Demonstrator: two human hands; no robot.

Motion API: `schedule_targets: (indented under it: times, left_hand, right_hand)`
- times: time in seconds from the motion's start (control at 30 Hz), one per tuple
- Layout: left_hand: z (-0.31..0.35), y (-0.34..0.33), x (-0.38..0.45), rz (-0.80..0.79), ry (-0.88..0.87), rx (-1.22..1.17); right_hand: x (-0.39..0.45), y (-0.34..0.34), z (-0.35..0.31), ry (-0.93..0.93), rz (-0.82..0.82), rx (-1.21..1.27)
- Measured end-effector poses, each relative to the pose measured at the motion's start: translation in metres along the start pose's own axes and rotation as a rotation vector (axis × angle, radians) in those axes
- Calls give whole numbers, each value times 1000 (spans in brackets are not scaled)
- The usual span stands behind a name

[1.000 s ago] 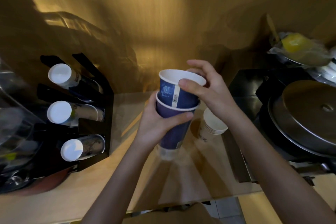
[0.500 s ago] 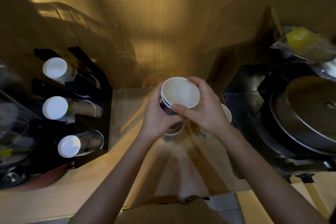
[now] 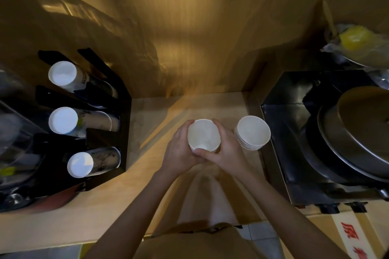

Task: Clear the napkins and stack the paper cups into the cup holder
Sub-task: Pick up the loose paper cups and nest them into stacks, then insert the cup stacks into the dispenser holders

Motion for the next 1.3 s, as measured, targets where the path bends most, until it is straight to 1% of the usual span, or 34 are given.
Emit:
schedule_targets:
  times: [0.07,0.13,0.2,0.27,0.33,0.4,0.43,0.47,0.53,0.6,0.67,0.7,0.73,0.8,0.87,0.93,1.0,1.03,1.13,1.2,1.3]
  left_hand:
    - [0,0,-1,-6,18,-29]
    - [3,2,0,-19,60,-55]
    - [7,9,3,-20,83,-57]
    - [14,22,5,-22,55,30]
    - [23,41,4,-22,-36,156]
    - [36,62,-2,7,-195,323]
    - [42,72,-6,60,-292,459]
    - [48,83,-11,136,-383,625]
    - [54,101,-20,245,-487,943]
    - [52,117,-30,302,-567,1158]
    - [47,130,-43,328,-670,1323]
    - [45,136,-50,333,-694,1395]
    - [45,140,-55,331,-697,1446]
    - [46,150,-68,373,-639,1511]
    - [45,161,-77,444,-575,1470]
    - [42,176,-84,475,-555,1364]
    - [35,196,-89,472,-532,1152]
    - [31,206,-91,513,-516,1011]
    - [28,238,-94,758,-428,590]
    - [30,259,-94,858,-328,395]
    - [37,291,-89,889,-205,180]
  right_hand:
    - [2,-1,1,16,-3,10]
    - [7,4,-1,3,-54,91]
    - [14,14,-6,-57,-86,301]
    - [24,25,-13,-174,-46,506]
    - [34,34,-20,-332,-71,652]
    - [42,36,-29,-457,-228,902]
    - [46,37,-35,-466,-326,1013]
    - [48,38,-43,-430,-417,1098]
    - [54,41,-63,-307,-572,1230]
    - [59,42,-83,-172,-679,1250]
    - [66,40,-102,-36,-784,1208]
    - [70,38,-111,28,-849,1179]
    - [74,37,-118,86,-899,1156]
    - [84,34,-138,214,-962,1062]
    - [95,32,-160,311,-949,971]
    - [106,28,-179,353,-901,916]
    - [114,23,-197,382,-819,872]
    - [116,19,-206,396,-760,842]
    - [120,3,-236,451,-536,728]
    - [124,-11,-251,467,-438,664]
    - [133,-33,-270,475,-355,596]
Point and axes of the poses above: each hand's wrist, its own x-axis towards the middle knuckle, its own y-axis out of the back of the hand, z = x × y, the point moved 1 cm from there along x, towards the middle knuckle, and after that the axes turned 10 degrees about -z, right-handed, at the moved point
